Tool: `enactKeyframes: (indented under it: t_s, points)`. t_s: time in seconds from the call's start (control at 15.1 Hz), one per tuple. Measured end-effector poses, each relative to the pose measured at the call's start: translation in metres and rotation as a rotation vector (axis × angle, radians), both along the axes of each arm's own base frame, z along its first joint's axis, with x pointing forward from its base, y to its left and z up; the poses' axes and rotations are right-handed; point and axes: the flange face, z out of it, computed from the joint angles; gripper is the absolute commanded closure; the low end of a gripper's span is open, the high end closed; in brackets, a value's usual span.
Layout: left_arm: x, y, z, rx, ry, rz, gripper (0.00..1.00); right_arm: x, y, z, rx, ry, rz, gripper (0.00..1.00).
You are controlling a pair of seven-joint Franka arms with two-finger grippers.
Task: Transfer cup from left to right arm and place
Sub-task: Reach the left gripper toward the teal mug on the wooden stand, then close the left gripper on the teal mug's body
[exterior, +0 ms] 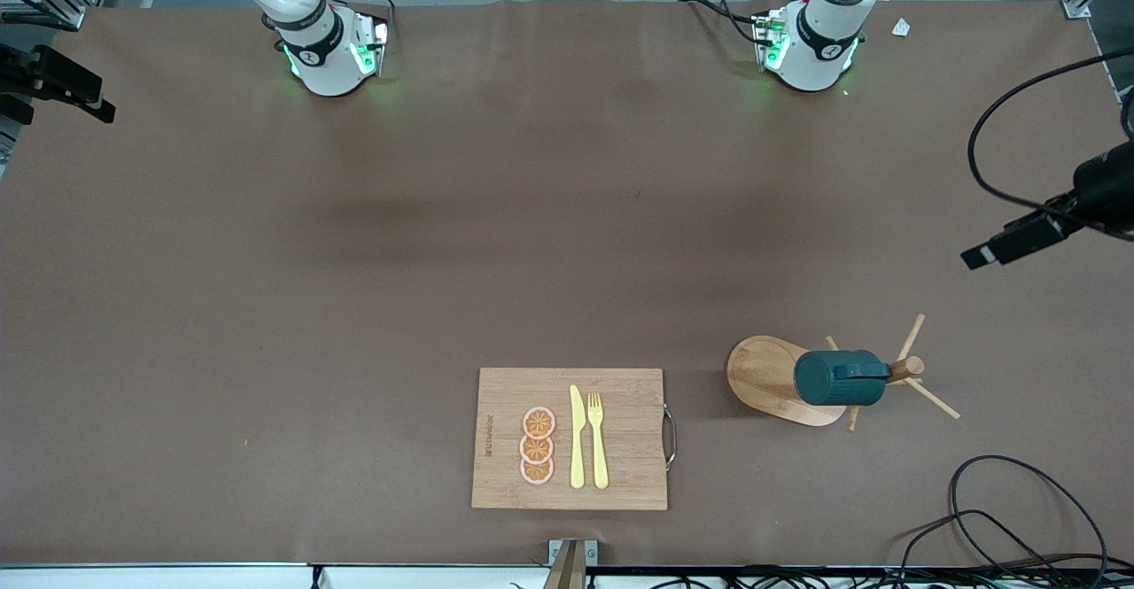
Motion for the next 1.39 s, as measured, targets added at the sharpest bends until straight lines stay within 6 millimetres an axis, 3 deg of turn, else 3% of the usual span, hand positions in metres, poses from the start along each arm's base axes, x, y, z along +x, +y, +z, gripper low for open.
enactKeyframes:
  t_s: [0.33,0.6,0.79,0.99,1.39]
  points:
    - [0.027,-0.05,-0.036,-0.038,0.079,0.32,0.0,0.0,0.0,0.0,0.0,0.001,0.0,0.0]
    - [0.046,-0.07,-0.08,-0.043,0.186,0.603,0.0,0.0,0.0,0.0,0.0,0.002,0.0,0.0]
    - [0.053,-0.082,-0.11,0.006,0.229,0.666,0.0,0.0,0.0,0.0,0.0,0.002,0.0,0.0]
    - [0.054,-0.104,-0.127,0.02,0.25,0.664,0.0,0.0,0.0,0.0,0.0,0.002,0.0,0.0]
    - [0.068,-0.086,-0.157,0.02,0.272,0.766,0.0,0.0,0.0,0.0,0.0,0.002,0.0,0.0]
